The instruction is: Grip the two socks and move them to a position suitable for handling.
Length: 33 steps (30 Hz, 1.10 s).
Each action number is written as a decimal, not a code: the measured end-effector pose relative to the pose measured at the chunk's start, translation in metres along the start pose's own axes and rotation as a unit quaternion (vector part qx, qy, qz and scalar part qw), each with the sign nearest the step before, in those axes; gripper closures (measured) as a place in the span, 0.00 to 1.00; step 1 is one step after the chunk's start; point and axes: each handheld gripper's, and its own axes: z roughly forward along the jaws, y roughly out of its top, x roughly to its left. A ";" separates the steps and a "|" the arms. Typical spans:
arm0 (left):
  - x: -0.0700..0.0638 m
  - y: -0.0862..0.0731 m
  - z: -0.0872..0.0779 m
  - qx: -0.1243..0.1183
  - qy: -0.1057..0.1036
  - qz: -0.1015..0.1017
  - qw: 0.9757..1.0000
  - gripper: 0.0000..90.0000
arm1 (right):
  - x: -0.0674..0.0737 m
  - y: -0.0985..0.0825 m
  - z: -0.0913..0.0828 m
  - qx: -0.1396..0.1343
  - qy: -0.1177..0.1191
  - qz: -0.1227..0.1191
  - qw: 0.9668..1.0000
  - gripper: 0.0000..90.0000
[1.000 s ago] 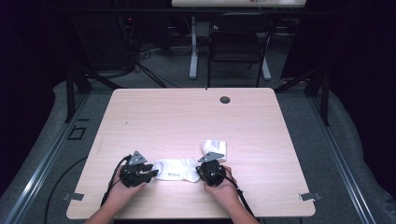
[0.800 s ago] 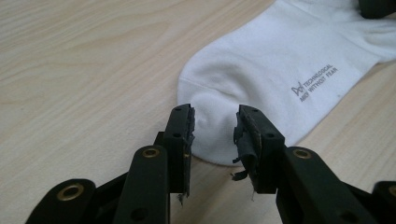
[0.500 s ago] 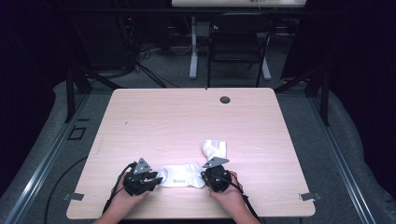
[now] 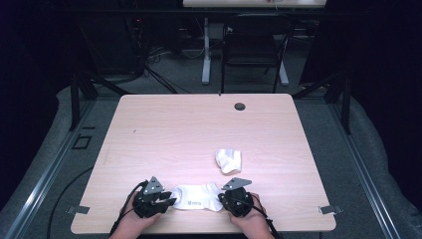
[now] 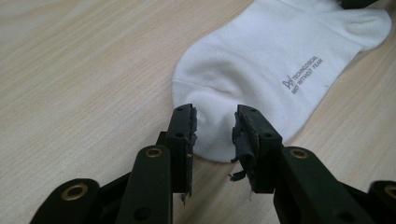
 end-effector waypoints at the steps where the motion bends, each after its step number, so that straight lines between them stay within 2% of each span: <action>1: 0.000 0.000 0.000 0.001 -0.001 -0.001 1.000 0.75 | 0.000 -0.001 0.000 -0.003 0.002 0.005 1.000 0.99; 4: 0.000 0.001 0.000 0.001 -0.005 -0.006 1.000 0.75 | 0.000 0.000 0.000 -0.002 0.002 0.002 1.000 0.99; 6: 0.001 0.002 0.000 -0.002 -0.009 -0.011 1.000 0.74 | 0.000 0.001 0.001 -0.005 0.001 -0.001 1.000 0.94; 10: 0.006 0.006 -0.004 -0.024 -0.015 -0.021 0.999 0.70 | -0.001 0.003 -0.002 -0.027 0.005 0.007 1.000 0.89; 14: 0.012 0.008 -0.008 -0.042 -0.011 -0.026 0.999 0.67 | -0.005 0.004 -0.006 -0.041 -0.013 0.006 0.999 0.85; 23: 0.022 0.007 -0.010 -0.049 -0.001 -0.037 0.998 0.65 | -0.017 0.009 -0.011 -0.061 -0.032 0.020 0.997 0.82; 30: 0.025 0.007 -0.009 -0.057 0.011 -0.029 0.998 0.64 | -0.028 0.024 -0.009 -0.063 -0.053 0.018 0.996 0.78; 33: 0.026 0.007 -0.009 -0.065 0.003 -0.042 0.997 0.64 | -0.034 0.033 -0.009 -0.064 -0.064 0.020 0.996 0.78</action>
